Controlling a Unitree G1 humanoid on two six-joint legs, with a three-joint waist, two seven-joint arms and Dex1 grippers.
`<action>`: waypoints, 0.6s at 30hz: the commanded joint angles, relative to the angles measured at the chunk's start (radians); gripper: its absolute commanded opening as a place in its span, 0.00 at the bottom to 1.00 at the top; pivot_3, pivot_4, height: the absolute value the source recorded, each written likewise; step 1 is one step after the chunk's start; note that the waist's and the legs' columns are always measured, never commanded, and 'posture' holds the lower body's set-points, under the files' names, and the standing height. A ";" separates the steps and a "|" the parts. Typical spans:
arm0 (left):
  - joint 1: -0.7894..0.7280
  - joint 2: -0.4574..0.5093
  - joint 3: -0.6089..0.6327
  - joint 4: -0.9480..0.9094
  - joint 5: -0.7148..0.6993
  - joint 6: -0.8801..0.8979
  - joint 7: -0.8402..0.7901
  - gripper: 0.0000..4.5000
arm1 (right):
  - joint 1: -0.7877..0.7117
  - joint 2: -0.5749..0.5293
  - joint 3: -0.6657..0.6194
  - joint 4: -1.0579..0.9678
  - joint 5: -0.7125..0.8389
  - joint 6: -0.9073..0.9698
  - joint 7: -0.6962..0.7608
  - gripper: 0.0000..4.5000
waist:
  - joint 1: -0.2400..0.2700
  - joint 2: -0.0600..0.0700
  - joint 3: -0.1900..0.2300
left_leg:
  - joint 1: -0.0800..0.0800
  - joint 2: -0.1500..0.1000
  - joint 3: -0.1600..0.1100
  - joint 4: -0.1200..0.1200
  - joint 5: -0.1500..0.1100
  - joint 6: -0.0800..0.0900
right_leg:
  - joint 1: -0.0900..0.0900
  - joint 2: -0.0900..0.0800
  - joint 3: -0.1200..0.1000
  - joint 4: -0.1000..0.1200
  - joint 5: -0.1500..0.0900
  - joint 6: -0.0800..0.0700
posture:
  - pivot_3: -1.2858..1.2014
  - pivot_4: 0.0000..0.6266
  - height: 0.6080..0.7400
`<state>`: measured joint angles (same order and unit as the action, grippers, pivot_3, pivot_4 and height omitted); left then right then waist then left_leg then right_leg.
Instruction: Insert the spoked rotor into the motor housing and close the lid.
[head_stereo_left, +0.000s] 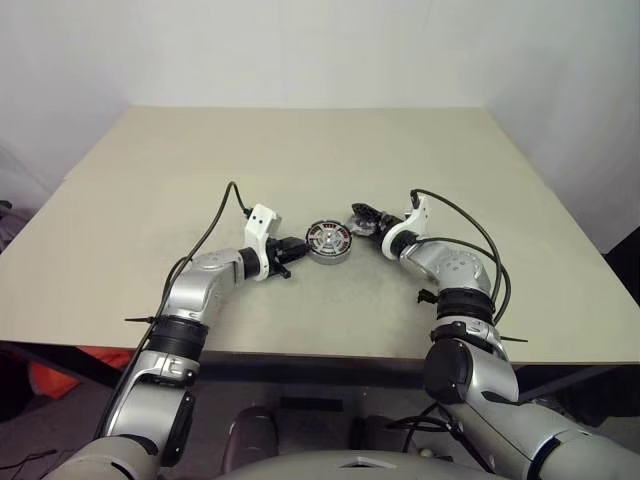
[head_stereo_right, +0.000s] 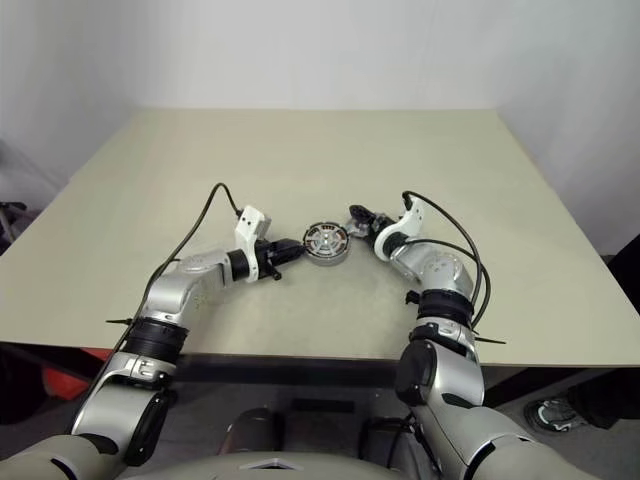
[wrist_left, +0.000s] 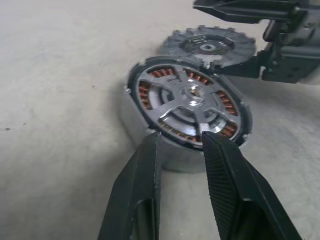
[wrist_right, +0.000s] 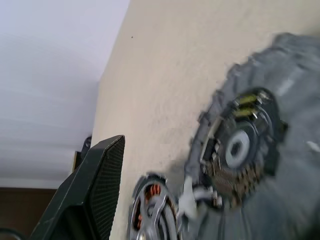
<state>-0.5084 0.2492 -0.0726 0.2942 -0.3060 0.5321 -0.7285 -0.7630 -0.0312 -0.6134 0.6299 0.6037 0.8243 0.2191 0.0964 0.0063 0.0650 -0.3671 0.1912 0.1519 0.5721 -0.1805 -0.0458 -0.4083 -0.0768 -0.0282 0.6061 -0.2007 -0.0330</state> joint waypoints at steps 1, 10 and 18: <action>-0.002 0.009 0.010 -0.051 -0.003 -0.002 0.004 0.30 | -0.050 -0.015 0.012 0.044 0.016 -0.079 0.020 0.94 | -0.001 0.000 0.000 | 0.000 0.000 0.000 0.000 0.000 0.000 | 0.000 0.000 0.000 0.000 0.000 0.000 | 0.52 0.00 1.00; 0.013 0.008 0.002 -0.069 -0.003 0.004 0.012 0.30 | 0.020 -0.019 0.159 -0.193 0.058 -0.042 0.204 1.00 | 0.000 0.000 0.000 | 0.000 0.000 0.000 0.002 0.000 0.000 | 0.000 0.000 -0.001 0.001 0.000 0.000 | 0.52 0.00 1.00; 0.003 0.010 0.006 -0.049 0.001 -0.001 0.013 0.30 | 0.080 -0.031 0.296 -0.322 0.024 -0.021 0.219 1.00 | 0.000 0.000 0.000 | 0.001 0.001 0.000 0.002 0.000 0.000 | 0.000 0.000 -0.001 0.001 0.000 0.000 | 0.52 0.00 1.00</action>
<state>-0.4881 0.2530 -0.0749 0.2692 -0.3057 0.5432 -0.7150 -0.6762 -0.0533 -0.3408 0.3670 0.6258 0.7989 0.4371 0.0964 0.0061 0.0651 -0.3664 0.1919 0.1518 0.5736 -0.1803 -0.0459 -0.4079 -0.0764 -0.0289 0.6067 -0.2007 -0.0332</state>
